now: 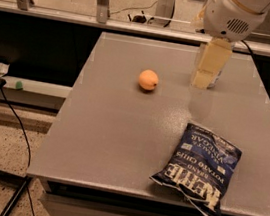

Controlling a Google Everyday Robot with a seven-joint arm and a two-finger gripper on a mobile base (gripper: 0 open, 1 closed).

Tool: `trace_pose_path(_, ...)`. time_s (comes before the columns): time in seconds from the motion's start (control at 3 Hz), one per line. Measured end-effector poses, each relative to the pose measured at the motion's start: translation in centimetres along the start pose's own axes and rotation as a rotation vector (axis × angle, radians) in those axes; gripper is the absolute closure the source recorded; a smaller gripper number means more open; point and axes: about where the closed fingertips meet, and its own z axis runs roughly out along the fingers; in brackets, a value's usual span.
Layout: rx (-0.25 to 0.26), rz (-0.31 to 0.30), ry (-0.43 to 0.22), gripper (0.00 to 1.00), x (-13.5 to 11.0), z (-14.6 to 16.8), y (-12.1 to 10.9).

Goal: Pick orange

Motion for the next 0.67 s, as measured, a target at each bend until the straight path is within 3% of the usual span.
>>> trace_pose_path(0.67,-0.055,-0.057,0.074,0.00,-0.8,8.0,-3.6)
